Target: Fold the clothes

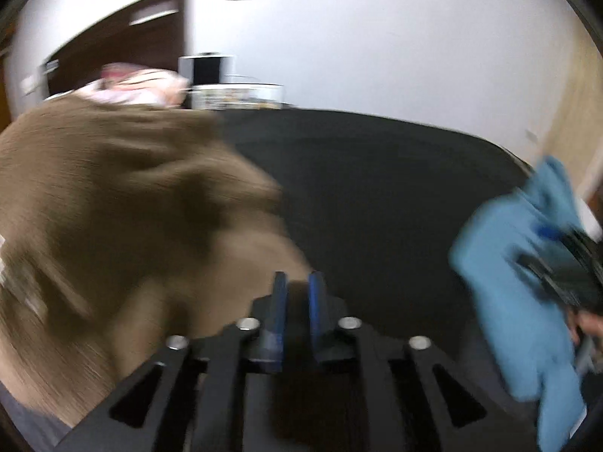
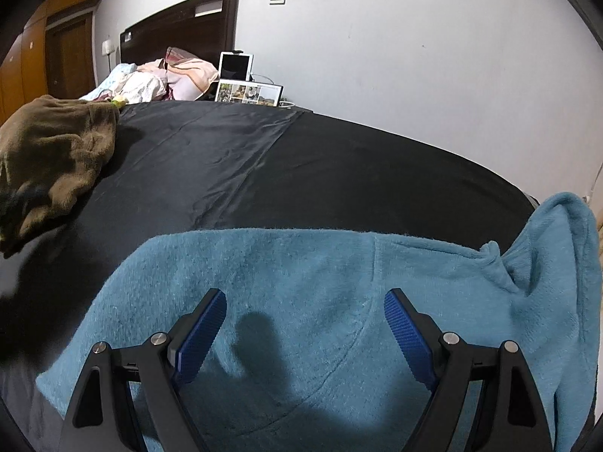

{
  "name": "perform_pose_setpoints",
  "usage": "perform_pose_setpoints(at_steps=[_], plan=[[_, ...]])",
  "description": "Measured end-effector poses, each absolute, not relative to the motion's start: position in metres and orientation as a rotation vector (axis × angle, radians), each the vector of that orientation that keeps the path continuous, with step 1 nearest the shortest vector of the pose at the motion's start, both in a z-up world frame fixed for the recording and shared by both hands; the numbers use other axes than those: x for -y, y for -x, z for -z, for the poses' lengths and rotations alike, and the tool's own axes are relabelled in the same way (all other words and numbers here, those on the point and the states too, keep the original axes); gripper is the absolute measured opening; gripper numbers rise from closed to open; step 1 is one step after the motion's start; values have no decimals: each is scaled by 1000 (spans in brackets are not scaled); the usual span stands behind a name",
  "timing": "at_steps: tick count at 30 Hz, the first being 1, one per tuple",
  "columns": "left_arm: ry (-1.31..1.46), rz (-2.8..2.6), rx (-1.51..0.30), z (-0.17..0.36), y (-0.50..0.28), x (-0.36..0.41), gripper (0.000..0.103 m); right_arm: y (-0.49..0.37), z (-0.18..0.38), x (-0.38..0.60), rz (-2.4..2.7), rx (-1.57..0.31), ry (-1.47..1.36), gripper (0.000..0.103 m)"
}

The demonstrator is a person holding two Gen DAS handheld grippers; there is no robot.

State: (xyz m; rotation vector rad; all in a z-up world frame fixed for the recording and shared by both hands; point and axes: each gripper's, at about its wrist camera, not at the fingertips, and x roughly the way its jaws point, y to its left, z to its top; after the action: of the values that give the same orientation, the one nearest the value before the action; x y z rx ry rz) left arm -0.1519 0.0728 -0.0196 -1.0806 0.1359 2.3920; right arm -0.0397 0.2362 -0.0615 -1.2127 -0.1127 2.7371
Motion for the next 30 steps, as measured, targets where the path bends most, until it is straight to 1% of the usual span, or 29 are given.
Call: perform_pose_setpoints(at_steps=[1,3,5,7,12,17,18,19,20,21,24,26,27,28,29,30], plan=[[1064,-2339,-164,20,138,-86,44,39,61,-238,-2740,98,1205,88],[1029,-2237,-212,20,112,-113,46,36,60,-243,-2745,49,1183,88],[1007,-2162,-216,16,98,-130,49,32,58,-250,-2751,-5,1157,88],[1007,-2095,-201,12,89,-144,54,27,54,-255,-2758,-40,1129,88],[1035,-2055,-246,17,77,-161,55,14,45,-259,-2785,-51,1064,88],[1078,-1986,-226,21,68,-159,55,-7,35,-275,-2785,-102,1008,88],[1077,-1978,-235,21,64,-159,58,-9,34,-278,-2783,-114,999,88],[1076,-1980,-255,22,60,-160,64,-12,33,-282,-2780,-126,990,88],[1075,-1985,-278,22,56,-161,66,-14,32,-285,-2778,-137,982,88],[1082,-1992,-298,25,54,-162,67,-17,31,-288,-2776,-147,973,88],[1120,-2017,-322,36,60,-168,67,-24,28,-294,-2781,-178,952,88],[1138,-2050,-317,42,68,-175,62,-29,27,-294,-2788,-180,943,88],[1135,-2071,-308,41,71,-178,47,-32,26,-294,-2791,-173,937,88],[1138,-2090,-294,41,74,-180,35,-35,25,-293,-2794,-166,932,88],[1150,-2104,-269,40,79,-181,29,-38,24,-293,-2796,-160,927,88],[1166,-2118,-236,40,85,-183,17,-40,22,-292,-2796,-155,923,88]])
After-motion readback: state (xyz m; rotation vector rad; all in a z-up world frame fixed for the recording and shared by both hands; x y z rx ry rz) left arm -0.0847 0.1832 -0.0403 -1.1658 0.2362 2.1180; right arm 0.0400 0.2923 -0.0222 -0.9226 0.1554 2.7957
